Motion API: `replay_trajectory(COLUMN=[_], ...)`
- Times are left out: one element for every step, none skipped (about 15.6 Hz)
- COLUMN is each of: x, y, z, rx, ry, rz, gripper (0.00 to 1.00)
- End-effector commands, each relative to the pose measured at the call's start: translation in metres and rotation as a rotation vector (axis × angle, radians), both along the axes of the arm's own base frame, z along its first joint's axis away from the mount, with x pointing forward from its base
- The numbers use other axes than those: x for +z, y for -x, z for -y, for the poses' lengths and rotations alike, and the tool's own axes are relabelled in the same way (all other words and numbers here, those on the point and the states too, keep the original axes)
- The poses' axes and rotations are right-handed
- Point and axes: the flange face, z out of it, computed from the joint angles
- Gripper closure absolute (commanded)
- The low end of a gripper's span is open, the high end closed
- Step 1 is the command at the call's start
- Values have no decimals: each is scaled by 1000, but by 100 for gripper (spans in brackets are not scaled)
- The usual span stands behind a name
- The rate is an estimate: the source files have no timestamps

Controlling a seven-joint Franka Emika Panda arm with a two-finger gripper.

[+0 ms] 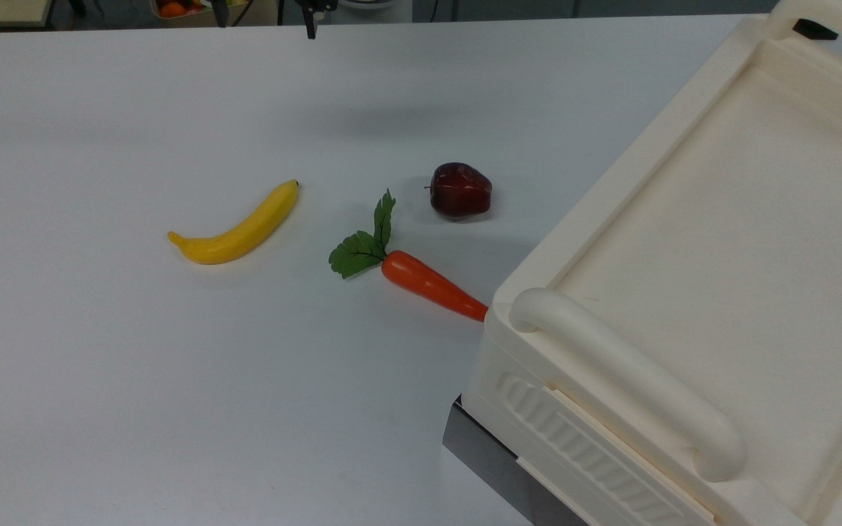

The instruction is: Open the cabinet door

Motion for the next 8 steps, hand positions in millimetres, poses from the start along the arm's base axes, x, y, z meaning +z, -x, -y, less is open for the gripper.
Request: replay_trajectory(x=[-1,-1,5,6,5,5,5,6], y=[2,2,2,1,1,1,1,1], z=[-2,-2,-2,-1,0,1,0,1], rx=[-7,-7,-6,-1,-1,1,4,10], ry=[-4,-4,-4,-2,-2,-2,0,0], rz=[17,19,28,31,29,29,29,30], gripper=[0,0,0,0,0,0,0,0])
